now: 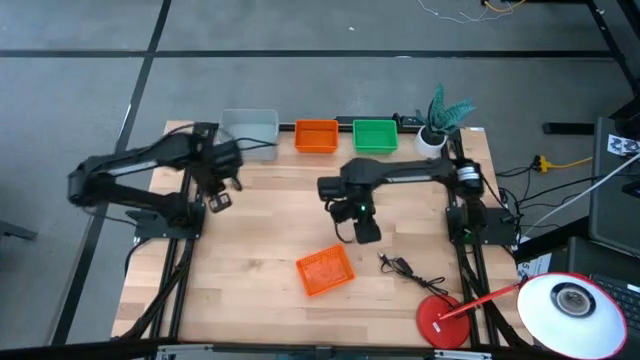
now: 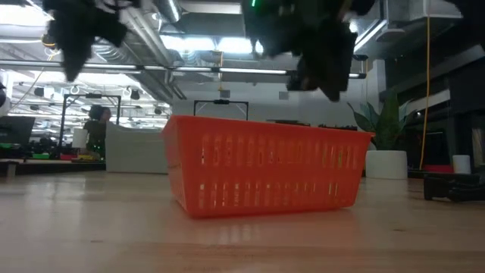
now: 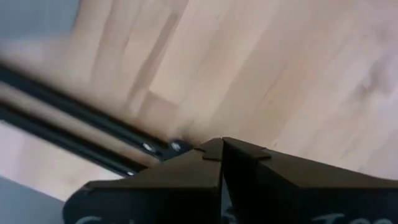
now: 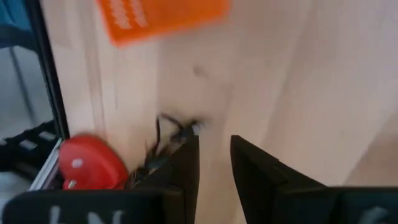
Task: Stack baskets by color
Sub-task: Stack the bottom orange bin on top of the top orange bin
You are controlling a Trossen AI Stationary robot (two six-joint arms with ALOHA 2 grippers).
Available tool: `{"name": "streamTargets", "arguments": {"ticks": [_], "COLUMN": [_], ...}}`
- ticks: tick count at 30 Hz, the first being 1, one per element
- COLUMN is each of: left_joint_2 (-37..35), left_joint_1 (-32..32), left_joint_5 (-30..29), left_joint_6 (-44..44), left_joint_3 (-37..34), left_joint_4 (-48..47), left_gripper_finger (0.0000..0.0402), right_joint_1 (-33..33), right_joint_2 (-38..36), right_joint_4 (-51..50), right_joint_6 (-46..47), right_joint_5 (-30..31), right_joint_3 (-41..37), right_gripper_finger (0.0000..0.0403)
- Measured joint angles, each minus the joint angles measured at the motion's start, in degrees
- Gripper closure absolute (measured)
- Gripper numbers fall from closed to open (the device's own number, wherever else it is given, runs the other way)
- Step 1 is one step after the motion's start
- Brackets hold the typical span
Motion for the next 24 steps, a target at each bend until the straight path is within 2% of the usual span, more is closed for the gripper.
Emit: {"name": "streamTargets", "arguments": {"ticks": [6,9,11,15,18,20,22,24], "left_joint_2": [-20.61,-30.41,-36.66,-46.99,-52.97,-55.87,-57.3,-58.18], "left_joint_1": [-8.09,-12.51,-15.01,-18.69,-20.02,-20.73,-21.54,-22.15], "left_joint_5": [-0.06,-1.21,-3.81,-12.09,-14.59,-16.32,-17.97,-20.26], "left_joint_6": [-21.49,-26.13,-26.25,-18.41,-21.72,-28.23,-26.49,-21.02], "left_joint_3": [-17.0,-24.58,-28.64,-35.1,-38.32,-40.97,-43.61,-46.53], "left_joint_4": [12.08,20.16,24.99,34.93,40.37,44.73,50.96,58.16], "left_gripper_finger": [0.0401,0.0401,0.0401,0.0401,0.0401,0.0401,0.0401,0.0401], "right_joint_1": [5.32,7.74,9.38,12.26,13.72,14.42,14.93,15.4], "right_joint_2": [-8.98,-12.96,-15.29,-18.29,-18.9,-18.91,-18.93,-18.93], "right_joint_4": [15.94,23.03,26.74,35.23,43.56,48.57,51.58,53.81], "right_joint_6": [5.22,10.79,14.39,19.7,22.12,23.35,23.48,23.24], "right_joint_5": [-0.06,0.65,2.4,5.74,9.05,10.81,11.17,11.7], "right_joint_3": [-9.32,-15.7,-19.83,-26.95,-30.64,-31.99,-32.68,-32.7], "right_gripper_finger": [0.0312,0.0312,0.0312,0.0312,0.0312,0.0312,0.0312,0.0312]}}
